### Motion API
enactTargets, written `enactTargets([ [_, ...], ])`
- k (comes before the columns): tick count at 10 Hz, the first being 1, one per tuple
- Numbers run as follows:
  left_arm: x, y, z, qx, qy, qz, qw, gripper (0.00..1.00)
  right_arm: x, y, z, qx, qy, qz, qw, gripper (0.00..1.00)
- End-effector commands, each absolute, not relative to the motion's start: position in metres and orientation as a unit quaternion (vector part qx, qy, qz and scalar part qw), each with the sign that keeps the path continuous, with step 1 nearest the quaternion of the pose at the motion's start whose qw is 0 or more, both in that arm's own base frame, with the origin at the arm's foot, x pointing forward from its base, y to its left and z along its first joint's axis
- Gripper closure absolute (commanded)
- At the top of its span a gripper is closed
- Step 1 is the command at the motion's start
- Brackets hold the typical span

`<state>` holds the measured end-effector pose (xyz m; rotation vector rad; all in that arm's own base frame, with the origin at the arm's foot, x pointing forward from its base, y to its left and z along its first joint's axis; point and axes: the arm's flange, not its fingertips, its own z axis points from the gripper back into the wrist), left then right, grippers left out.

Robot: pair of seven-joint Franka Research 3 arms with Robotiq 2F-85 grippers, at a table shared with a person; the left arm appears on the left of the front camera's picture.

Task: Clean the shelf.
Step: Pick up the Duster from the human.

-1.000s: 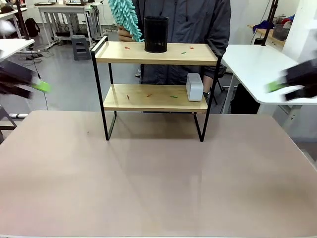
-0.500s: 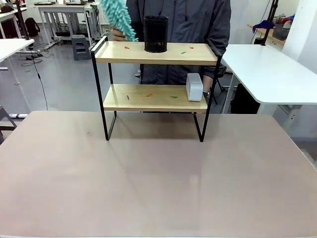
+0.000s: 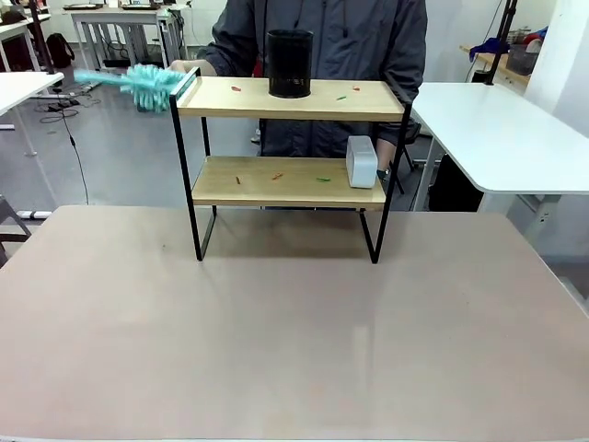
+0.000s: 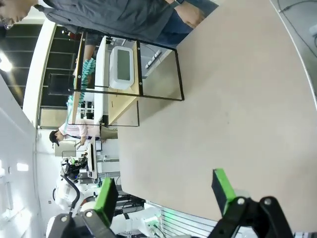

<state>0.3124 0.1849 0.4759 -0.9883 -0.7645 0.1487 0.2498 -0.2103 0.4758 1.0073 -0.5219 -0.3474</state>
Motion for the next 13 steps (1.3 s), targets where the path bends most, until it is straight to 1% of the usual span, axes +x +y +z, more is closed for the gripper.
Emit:
enactTargets([
  [1,0.312,0.19,0.471,-0.462,-0.368,0.065,0.804,0.0,0.247,-0.215,0.47,0.479,-0.26,-0.156,0.824,0.0],
  [2,0.312,0.185,0.476,-0.462,-0.358,0.07,0.809,0.0,0.247,-0.215,0.47,0.479,-0.26,-0.156,0.824,0.0],
  [3,0.319,0.18,0.475,-0.482,-0.322,0.061,0.813,0.0,0.247,-0.215,0.47,0.479,-0.26,-0.156,0.824,0.0],
  [4,0.339,0.178,0.482,-0.507,-0.261,0.093,0.816,0.0,0.247,-0.215,0.47,0.479,-0.26,-0.156,0.824,0.0],
  [5,0.369,0.17,0.499,-0.508,-0.232,0.118,0.821,0.0,0.247,-0.215,0.47,0.479,-0.26,-0.156,0.824,0.0],
  [6,0.403,0.162,0.516,-0.517,-0.177,0.11,0.831,0.0,0.247,-0.215,0.47,0.479,-0.26,-0.156,0.824,0.0],
  [7,0.439,0.15,0.523,-0.514,-0.151,0.114,0.837,0.0,0.247,-0.215,0.47,0.479,-0.26,-0.156,0.824,0.0],
  [9,0.512,0.124,0.524,-0.557,-0.059,0.129,0.819,0.0,0.247,-0.215,0.47,0.479,-0.26,-0.156,0.824,0.0],
  [10,0.532,0.109,0.52,-0.587,-0.025,0.138,0.798,0.0,0.247,-0.215,0.47,0.479,-0.26,-0.156,0.824,0.0],
  [11,0.547,0.093,0.515,-0.598,-0.026,0.142,0.788,0.0,0.247,-0.215,0.47,0.479,-0.26,-0.156,0.824,0.0],
  [12,0.556,0.08,0.511,-0.624,-0.015,0.143,0.768,0.0,0.247,-0.215,0.47,0.479,-0.26,-0.156,0.824,0.0],
  [13,0.559,0.069,0.504,-0.636,-0.006,0.132,0.76,0.0,0.247,-0.215,0.47,0.479,-0.26,-0.156,0.824,0.0],
])
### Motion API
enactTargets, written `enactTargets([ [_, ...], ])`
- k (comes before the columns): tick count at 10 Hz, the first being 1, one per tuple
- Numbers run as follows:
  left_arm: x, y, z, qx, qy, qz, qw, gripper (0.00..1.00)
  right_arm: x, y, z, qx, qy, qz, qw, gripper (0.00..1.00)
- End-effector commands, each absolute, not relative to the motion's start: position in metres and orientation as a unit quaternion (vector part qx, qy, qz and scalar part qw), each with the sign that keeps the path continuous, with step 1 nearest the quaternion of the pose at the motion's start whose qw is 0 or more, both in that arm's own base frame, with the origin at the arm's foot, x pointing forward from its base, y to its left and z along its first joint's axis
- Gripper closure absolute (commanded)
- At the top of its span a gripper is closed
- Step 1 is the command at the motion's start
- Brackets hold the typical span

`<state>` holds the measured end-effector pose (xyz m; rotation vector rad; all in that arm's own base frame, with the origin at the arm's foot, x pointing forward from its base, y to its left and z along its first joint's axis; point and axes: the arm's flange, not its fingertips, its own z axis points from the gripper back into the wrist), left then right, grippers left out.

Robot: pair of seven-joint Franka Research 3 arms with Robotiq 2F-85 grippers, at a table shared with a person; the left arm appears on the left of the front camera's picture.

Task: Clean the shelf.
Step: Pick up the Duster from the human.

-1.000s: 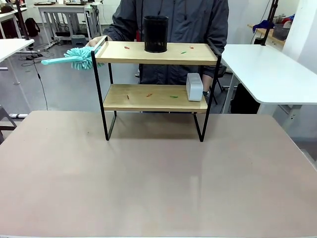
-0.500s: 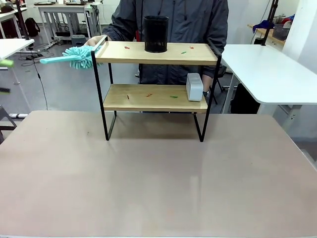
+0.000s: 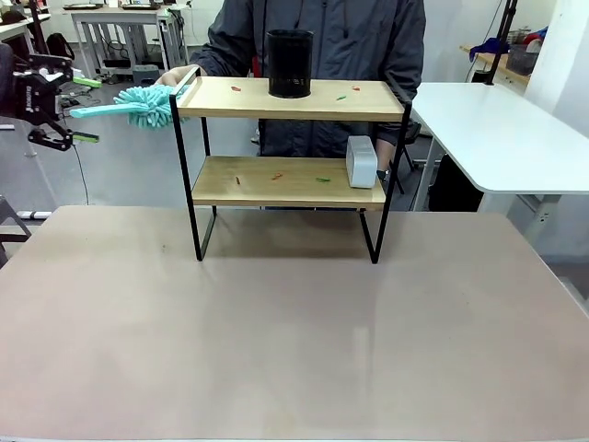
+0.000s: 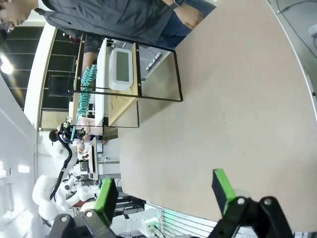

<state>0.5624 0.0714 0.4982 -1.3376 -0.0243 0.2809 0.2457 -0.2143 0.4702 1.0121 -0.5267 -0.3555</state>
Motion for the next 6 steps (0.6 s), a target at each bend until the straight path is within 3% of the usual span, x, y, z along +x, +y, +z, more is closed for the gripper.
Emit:
enactTargets([
  [1,0.5595,0.0633,0.4959,-0.636,0.005,0.131,0.76,0.0,0.2473,-0.2151,0.4702,0.479,-0.26,-0.156,0.824,0.0],
  [4,0.5617,0.0588,0.4926,-0.643,-0.008,0.136,0.754,0.0,0.2473,-0.2151,0.4702,0.479,-0.26,-0.156,0.824,0.0],
  [5,0.5584,0.0582,0.494,-0.647,-0.016,0.122,0.753,0.41,0.2473,-0.2151,0.4702,0.479,-0.26,-0.156,0.824,0.0],
  [6,0.554,0.0563,0.4939,-0.642,-0.019,0.114,0.758,0.57,0.2473,-0.2151,0.4702,0.479,-0.26,-0.156,0.824,0.0],
])
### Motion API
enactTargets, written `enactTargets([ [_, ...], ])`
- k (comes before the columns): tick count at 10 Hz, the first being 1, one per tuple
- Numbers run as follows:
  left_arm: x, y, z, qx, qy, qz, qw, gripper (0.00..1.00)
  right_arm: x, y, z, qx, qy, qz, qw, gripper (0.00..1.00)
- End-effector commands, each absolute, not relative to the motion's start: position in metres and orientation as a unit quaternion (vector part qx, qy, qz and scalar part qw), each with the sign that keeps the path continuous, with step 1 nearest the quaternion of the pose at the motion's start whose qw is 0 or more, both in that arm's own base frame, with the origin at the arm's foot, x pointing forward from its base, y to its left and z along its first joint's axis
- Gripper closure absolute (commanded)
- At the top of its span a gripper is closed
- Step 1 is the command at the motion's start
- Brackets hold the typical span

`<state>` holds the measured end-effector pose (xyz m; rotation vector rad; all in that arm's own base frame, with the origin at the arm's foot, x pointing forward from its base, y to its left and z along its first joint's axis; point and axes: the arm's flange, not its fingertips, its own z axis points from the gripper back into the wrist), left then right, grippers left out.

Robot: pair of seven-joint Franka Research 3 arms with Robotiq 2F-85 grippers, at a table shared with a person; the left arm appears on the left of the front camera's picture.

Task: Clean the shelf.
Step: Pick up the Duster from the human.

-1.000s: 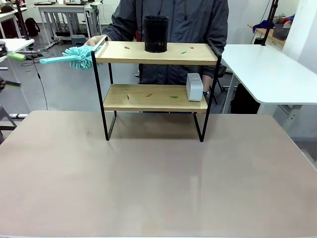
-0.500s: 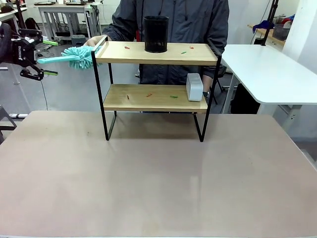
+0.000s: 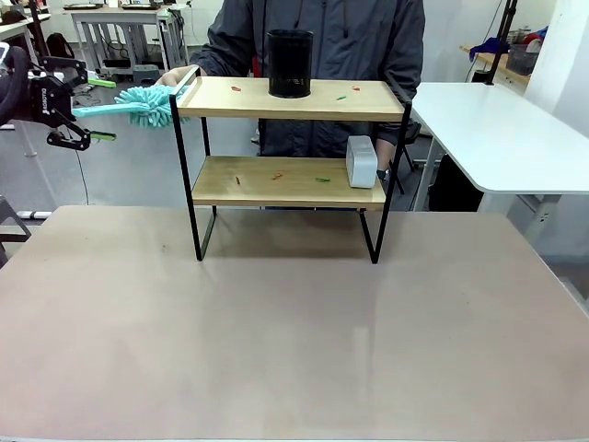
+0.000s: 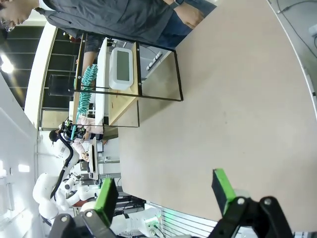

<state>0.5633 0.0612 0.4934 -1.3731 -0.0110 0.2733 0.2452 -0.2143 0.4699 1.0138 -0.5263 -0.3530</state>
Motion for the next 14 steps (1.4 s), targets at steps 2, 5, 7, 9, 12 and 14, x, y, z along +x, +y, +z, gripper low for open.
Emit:
enactTargets([
  [2,0.553,0.056,0.491,-0.648,-0.02,0.116,0.752,1.0,0.247,-0.215,0.47,0.479,-0.26,-0.156,0.824,0.0],
  [5,0.551,0.057,0.493,-0.645,-0.03,0.112,0.756,0.93,0.247,-0.215,0.47,0.479,-0.26,-0.156,0.824,0.0],
  [7,0.55,0.057,0.493,-0.647,-0.03,0.11,0.754,1.0,0.247,-0.215,0.47,0.479,-0.26,-0.156,0.824,0.0],
  [9,0.547,0.056,0.491,-0.653,-0.027,0.107,0.749,1.0,0.247,-0.215,0.47,0.479,-0.26,-0.156,0.824,0.0],
  [12,0.519,0.071,0.513,-0.649,-0.033,0.064,0.758,1.0,0.247,-0.215,0.47,0.479,-0.26,-0.156,0.824,0.0],
  [14,0.449,0.115,0.54,-0.559,-0.055,-0.024,0.827,1.0,0.247,-0.215,0.47,0.479,-0.26,-0.156,0.824,0.0],
])
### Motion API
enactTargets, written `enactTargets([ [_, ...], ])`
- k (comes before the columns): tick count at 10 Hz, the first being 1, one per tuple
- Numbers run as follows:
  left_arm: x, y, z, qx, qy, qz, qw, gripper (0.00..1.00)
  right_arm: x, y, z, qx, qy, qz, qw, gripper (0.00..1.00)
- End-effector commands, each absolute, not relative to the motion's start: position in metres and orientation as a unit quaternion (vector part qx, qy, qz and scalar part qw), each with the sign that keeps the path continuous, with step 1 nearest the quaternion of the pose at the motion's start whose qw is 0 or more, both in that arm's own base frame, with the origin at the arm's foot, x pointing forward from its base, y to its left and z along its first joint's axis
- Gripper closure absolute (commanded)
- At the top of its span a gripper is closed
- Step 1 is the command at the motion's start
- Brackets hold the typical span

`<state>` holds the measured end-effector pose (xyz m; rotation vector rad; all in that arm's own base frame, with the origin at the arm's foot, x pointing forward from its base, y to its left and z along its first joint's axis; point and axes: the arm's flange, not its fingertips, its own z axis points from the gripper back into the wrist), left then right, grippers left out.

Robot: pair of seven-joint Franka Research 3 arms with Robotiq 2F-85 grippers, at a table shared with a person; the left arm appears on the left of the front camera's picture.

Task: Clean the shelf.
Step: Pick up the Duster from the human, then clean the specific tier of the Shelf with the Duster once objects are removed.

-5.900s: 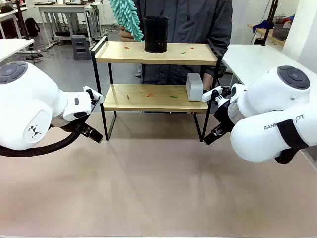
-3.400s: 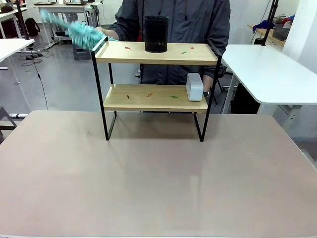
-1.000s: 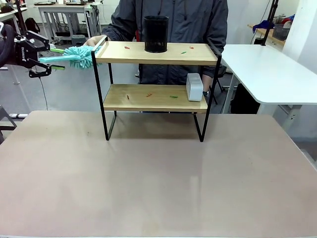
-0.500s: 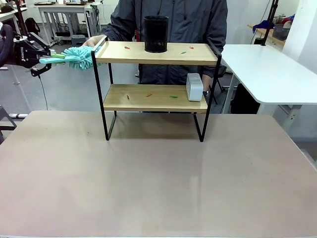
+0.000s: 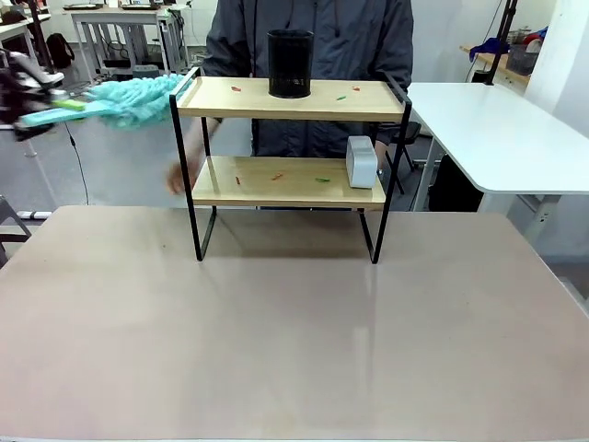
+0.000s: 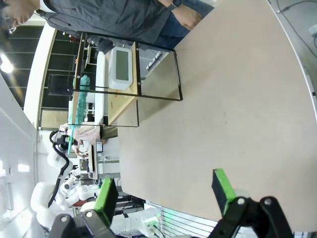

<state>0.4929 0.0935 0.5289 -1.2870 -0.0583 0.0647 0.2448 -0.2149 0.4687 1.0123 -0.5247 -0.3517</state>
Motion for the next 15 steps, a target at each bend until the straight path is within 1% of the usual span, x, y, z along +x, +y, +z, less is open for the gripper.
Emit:
enactTargets([
  [1,0.403,0.137,0.535,-0.504,-0.055,-0.066,0.859,1.0,0.247,-0.215,0.47,0.479,-0.26,-0.156,0.824,0.0],
  [2,0.365,0.154,0.525,-0.451,-0.061,-0.091,0.886,1.0,0.247,-0.215,0.47,0.479,-0.26,-0.156,0.824,0.0],
  [3,0.333,0.169,0.515,-0.415,-0.082,-0.113,0.899,1.0,0.247,-0.215,0.47,0.479,-0.26,-0.156,0.824,0.0],
  [4,0.307,0.179,0.507,-0.409,-0.094,-0.157,0.894,1.0,0.247,-0.215,0.47,0.479,-0.26,-0.156,0.824,0.0],
  [5,0.29,0.18,0.496,-0.398,-0.101,-0.209,0.888,1.0,0.247,-0.215,0.47,0.479,-0.26,-0.156,0.824,0.0],
  [6,0.286,0.177,0.484,-0.368,-0.105,-0.248,0.89,1.0,0.247,-0.215,0.47,0.479,-0.26,-0.156,0.824,0.0],
  [7,0.295,0.192,0.511,-0.394,-0.06,-0.17,0.901,1.0,0.247,-0.215,0.47,0.479,-0.26,-0.156,0.824,0.0],
  [15,0.295,0.192,0.511,-0.394,-0.06,-0.17,0.901,1.0,0.247,-0.215,0.47,0.479,-0.26,-0.156,0.824,0.0],
])
